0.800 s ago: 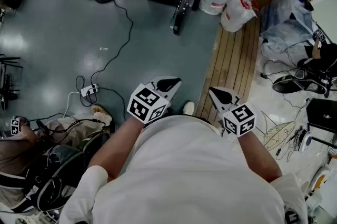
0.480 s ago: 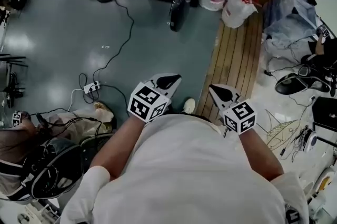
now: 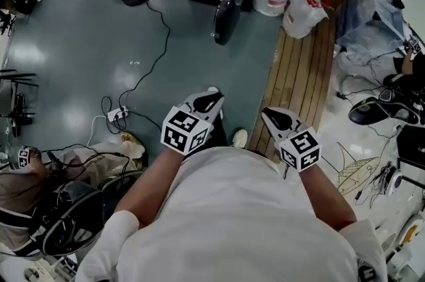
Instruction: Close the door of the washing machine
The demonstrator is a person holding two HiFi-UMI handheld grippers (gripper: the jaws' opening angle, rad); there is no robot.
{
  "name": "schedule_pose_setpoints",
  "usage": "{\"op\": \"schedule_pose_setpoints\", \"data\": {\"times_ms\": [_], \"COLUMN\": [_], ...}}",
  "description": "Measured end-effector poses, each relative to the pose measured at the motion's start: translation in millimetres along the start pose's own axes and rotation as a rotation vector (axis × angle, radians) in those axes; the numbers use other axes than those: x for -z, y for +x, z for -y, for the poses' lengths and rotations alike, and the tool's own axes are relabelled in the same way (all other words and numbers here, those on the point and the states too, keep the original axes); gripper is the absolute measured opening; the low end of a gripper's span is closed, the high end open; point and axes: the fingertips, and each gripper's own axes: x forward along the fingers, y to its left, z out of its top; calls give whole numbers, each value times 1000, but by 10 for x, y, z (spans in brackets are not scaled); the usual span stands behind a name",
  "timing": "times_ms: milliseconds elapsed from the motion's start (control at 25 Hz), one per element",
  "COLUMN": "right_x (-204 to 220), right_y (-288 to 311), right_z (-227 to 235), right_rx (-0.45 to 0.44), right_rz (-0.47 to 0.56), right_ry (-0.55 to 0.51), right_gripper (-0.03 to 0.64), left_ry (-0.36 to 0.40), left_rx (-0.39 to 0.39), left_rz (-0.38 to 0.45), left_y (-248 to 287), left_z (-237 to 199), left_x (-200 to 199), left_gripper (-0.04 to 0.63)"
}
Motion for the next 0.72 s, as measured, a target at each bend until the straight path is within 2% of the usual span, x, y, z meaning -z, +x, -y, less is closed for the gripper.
{"op": "schedule_pose_setpoints", "data": {"times_ms": [200, 440, 560, 720], "right_x": [-242, -843, -1055, -1130], "right_y": [230, 563, 726, 912], "right_z": [294, 724, 852, 954], "right_rx": [44, 113, 135, 141], "right_rz": [-27, -32, -32, -58], "right_ry": [12, 6, 12, 28], "right_gripper": [51, 55, 61, 67], "left_ry": [-3, -10, 2, -7], "left_rx": [4, -2, -9, -33], "left_rz": [5, -1, -19, -54], "left_y": [318, 738, 943, 1245], "left_z": [-498, -1217, -1503, -1885], "left_x": [-246, -651, -748, -769], "left_gripper": [23, 72, 75, 78]}}
